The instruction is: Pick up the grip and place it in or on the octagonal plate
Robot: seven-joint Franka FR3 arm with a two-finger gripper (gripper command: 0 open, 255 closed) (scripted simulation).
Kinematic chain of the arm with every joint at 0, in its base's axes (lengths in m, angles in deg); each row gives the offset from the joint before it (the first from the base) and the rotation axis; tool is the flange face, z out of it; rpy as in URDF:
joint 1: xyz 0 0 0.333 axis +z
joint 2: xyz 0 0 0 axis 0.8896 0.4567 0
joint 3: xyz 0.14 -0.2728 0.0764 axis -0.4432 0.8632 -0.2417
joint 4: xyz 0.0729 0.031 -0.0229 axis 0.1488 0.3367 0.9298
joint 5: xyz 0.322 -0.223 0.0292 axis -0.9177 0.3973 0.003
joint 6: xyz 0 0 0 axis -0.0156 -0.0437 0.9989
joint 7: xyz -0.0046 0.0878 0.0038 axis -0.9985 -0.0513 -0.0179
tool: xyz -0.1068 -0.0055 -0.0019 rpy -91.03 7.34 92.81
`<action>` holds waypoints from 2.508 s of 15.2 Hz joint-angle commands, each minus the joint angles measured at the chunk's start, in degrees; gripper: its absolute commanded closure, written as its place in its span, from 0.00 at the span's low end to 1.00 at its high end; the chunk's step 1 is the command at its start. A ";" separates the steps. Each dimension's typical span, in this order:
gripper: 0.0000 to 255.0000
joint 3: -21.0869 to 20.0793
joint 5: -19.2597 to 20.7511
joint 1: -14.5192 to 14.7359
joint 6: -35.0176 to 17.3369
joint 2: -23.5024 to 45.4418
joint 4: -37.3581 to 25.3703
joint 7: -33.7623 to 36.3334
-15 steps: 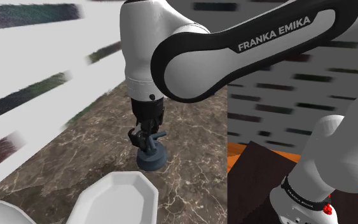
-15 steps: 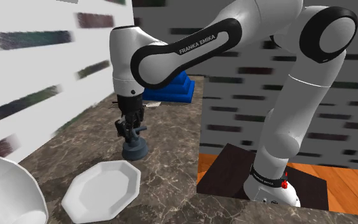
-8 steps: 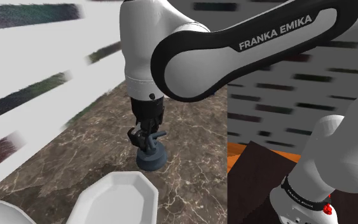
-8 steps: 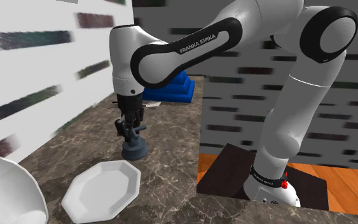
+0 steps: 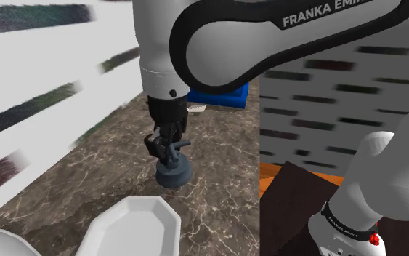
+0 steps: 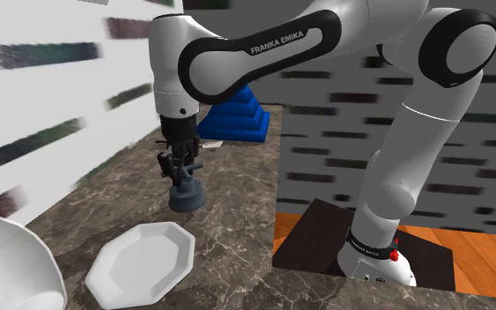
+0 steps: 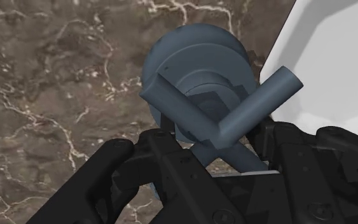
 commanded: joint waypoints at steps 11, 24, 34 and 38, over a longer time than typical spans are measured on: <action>1.00 -1.57 0.95 0.80 7.62 1.62 -9.18 3.23; 1.00 -10.98 11.27 9.79 11.68 17.47 -25.91 22.99; 1.00 -10.73 11.19 9.31 3.87 17.11 -17.82 23.17; 1.00 -10.63 11.50 9.27 0.88 17.43 -15.06 23.44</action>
